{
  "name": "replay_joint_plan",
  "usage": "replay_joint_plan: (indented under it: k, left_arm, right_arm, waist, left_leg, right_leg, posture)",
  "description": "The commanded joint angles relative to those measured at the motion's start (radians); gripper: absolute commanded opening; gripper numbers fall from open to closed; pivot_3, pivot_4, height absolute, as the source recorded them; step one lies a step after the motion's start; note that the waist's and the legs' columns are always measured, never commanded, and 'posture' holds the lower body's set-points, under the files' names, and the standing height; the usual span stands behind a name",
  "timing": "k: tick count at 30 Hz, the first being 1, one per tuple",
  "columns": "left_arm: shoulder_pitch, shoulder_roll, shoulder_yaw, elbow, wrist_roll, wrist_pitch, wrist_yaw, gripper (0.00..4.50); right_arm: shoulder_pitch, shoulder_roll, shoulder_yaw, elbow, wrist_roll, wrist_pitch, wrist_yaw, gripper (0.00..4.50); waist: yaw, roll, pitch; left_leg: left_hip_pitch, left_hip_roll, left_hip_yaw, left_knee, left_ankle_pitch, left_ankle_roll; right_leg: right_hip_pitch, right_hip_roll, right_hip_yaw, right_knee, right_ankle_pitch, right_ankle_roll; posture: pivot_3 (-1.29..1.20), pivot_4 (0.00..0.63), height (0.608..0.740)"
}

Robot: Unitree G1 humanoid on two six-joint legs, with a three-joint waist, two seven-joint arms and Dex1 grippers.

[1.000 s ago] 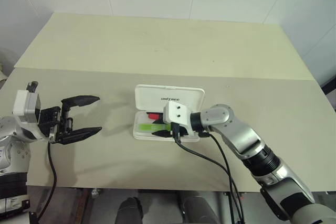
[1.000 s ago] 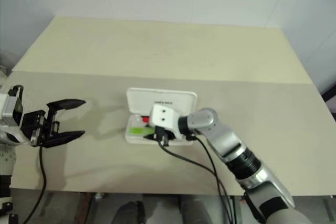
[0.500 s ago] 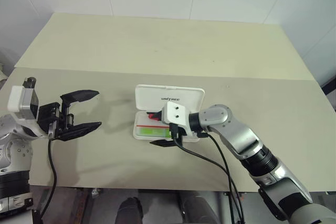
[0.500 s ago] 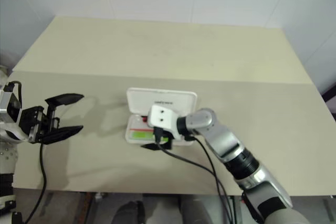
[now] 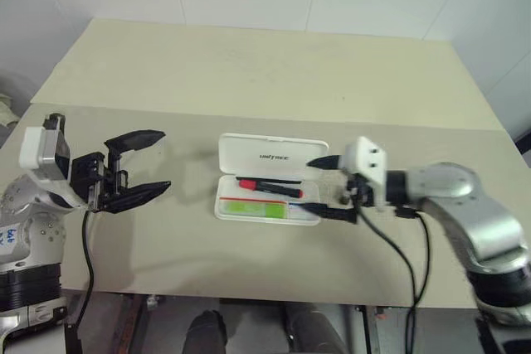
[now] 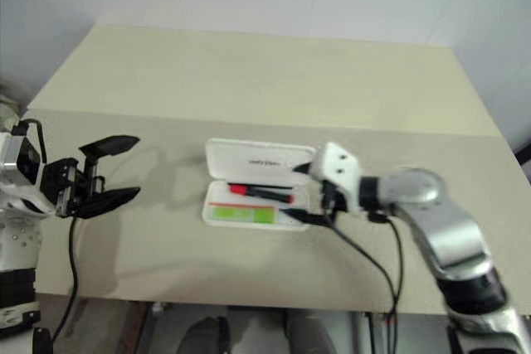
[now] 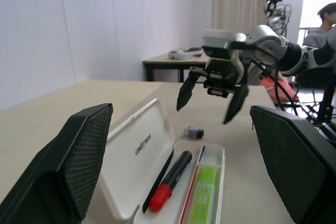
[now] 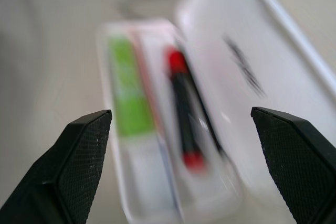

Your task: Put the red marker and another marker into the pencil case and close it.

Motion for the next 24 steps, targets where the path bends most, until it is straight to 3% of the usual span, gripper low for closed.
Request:
replay_joint_plan:
  k: [1,5,12,18,24]
  left_arm:
    - [-0.05,-0.025,-0.016,0.004,-0.008,-0.025,-0.035,4.5]
    - [-0.101,-0.045,-0.052,0.045,-0.003,-0.011,-0.074,4.5]
    - [-0.217,-0.047,-0.099,0.167,0.008,-0.016,-0.176,4.5]
    - [-0.224,0.026,-0.181,0.165,-0.037,0.018,-0.191,4.5]
    - [-0.18,0.121,-0.24,0.122,-0.067,0.038,-0.191,4.5]
  right_arm:
    - [0.082,-0.036,-0.116,-0.09,0.013,0.089,-0.091,4.48]
    - [0.166,0.004,-0.166,-0.156,0.005,0.167,-0.226,4.48]
    - [0.178,0.212,-0.072,-0.233,-0.056,0.36,-0.536,4.48]
    - [0.146,0.332,0.007,-0.226,-0.109,0.445,-0.695,4.48]
    - [0.154,0.356,0.014,-0.199,-0.143,0.481,-0.761,4.48]
  waist:
    - [0.001,0.0,0.0]
    - [-0.005,0.0,0.0]
    - [-0.012,-0.001,-0.001]
    - [-0.01,-0.001,0.0]
    - [-0.011,-0.001,0.0]
  left_leg:
    - [0.0,0.0,0.0,0.0,0.0,0.0]
    - [0.002,0.0,0.0,-0.001,0.0,0.0]
    - [0.003,0.0,0.001,-0.001,0.001,-0.001]
    - [0.002,0.0,0.001,-0.003,0.001,-0.001]
    - [0.002,0.0,0.001,-0.004,0.001,-0.001]
  right_leg:
    - [0.0,0.0,0.0,0.0,0.0,0.0]
    - [0.001,0.001,0.002,0.0,0.0,0.0]
    - [0.001,0.001,0.003,0.001,0.001,0.001]
    - [0.0,0.001,0.003,0.001,0.0,0.0]
    - [-0.001,0.001,0.002,0.0,0.0,-0.001]
  posture:
    - [0.0,0.15,0.74]
    - [0.0,0.15,0.74]
    - [0.0,0.15,0.74]
    - [0.0,0.15,0.74]
    - [0.0,0.15,0.74]
